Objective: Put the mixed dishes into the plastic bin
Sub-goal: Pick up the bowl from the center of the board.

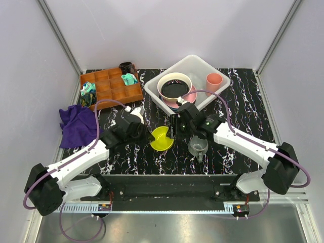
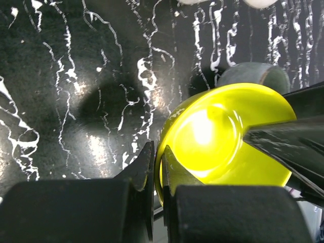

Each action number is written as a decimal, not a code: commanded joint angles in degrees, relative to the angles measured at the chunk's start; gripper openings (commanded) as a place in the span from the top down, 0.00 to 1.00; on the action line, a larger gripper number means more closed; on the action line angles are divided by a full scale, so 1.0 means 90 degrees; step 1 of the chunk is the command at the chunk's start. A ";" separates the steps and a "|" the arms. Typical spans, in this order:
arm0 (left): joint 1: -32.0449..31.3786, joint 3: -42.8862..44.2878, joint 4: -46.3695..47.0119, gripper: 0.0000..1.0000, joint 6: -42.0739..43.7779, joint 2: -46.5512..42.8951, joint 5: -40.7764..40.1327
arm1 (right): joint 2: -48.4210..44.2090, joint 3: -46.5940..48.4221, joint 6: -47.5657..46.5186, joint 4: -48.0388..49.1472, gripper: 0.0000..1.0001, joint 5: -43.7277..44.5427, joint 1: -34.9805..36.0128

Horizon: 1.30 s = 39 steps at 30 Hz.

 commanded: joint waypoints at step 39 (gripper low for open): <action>-0.0072 0.0332 -0.1190 0.01 -0.0654 -0.2596 -0.0789 | 0.2254 0.3741 -0.1138 -0.0368 1.00 0.1658 -0.1706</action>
